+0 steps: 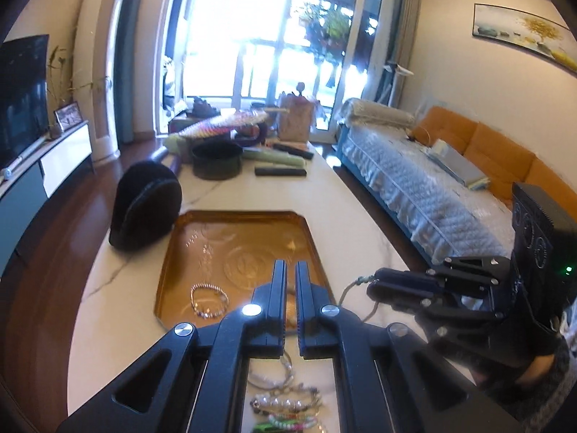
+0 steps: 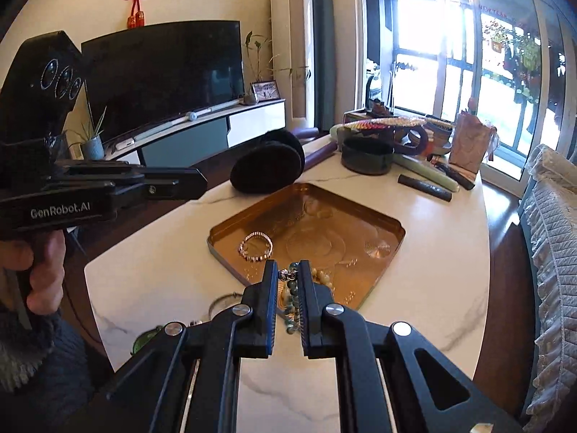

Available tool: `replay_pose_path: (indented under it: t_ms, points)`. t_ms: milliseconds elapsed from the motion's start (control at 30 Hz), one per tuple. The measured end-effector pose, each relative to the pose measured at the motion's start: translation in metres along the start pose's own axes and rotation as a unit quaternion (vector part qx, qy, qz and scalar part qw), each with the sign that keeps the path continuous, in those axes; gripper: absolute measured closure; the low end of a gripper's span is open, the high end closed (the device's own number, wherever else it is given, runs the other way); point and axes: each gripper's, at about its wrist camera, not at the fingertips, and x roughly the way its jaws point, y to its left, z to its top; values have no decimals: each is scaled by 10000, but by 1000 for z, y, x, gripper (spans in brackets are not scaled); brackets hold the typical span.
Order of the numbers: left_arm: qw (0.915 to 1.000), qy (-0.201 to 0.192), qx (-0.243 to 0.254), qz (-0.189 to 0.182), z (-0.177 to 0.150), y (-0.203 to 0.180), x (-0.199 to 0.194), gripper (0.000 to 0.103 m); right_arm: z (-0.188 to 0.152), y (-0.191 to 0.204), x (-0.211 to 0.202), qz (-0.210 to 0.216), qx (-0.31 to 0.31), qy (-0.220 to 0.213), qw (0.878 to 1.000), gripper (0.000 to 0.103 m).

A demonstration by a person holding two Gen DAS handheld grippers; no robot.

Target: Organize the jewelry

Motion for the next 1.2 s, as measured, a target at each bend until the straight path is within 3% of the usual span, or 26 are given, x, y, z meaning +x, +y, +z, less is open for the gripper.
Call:
replay_pose_path:
  t_ms: [100, 267, 367, 433, 467, 633, 700, 800, 933, 1200]
  points:
    - [9997, 153, 22, 179, 5, 0, 11, 99, 9, 2, -2, -28, 68, -101, 9999, 93]
    - [9920, 1226, 13, 295, -30, 17, 58, 91, -1, -5, 15, 124, 309, 142, 9993, 93]
    - [9834, 1792, -19, 273, -51, 33, 78, 74, -17, -11, 26, 277, 440, 365, 9980, 93]
    - [9777, 2091, -109, 189, -63, 43, 88, 45, -26, -12, 34, 299, 450, 549, 9970, 93]
    - [9754, 2193, -136, 151, -69, 47, 91, 41, -30, -12, 37, 329, 440, 609, 9966, 93]
    - [9742, 2240, -258, -47, -75, 49, 89, 40, -36, -8, 47, 390, 410, 766, 9955, 93]
    - [9744, 2242, -60, -154, -75, 40, 89, 41, -37, -8, 51, 406, 404, 820, 9950, 93]
    - [9703, 2401, 274, -125, -81, 28, 98, 53, -45, -11, 64, 425, 438, 1024, 9929, 93]
    - [9611, 2714, 463, -219, -91, 19, 115, 54, -57, -17, 81, 456, 531, 1294, 9891, 93]
    - [9593, 2696, 746, -388, -94, 6, 114, 54, -75, -22, 92, 361, 500, 1594, 9853, 93]
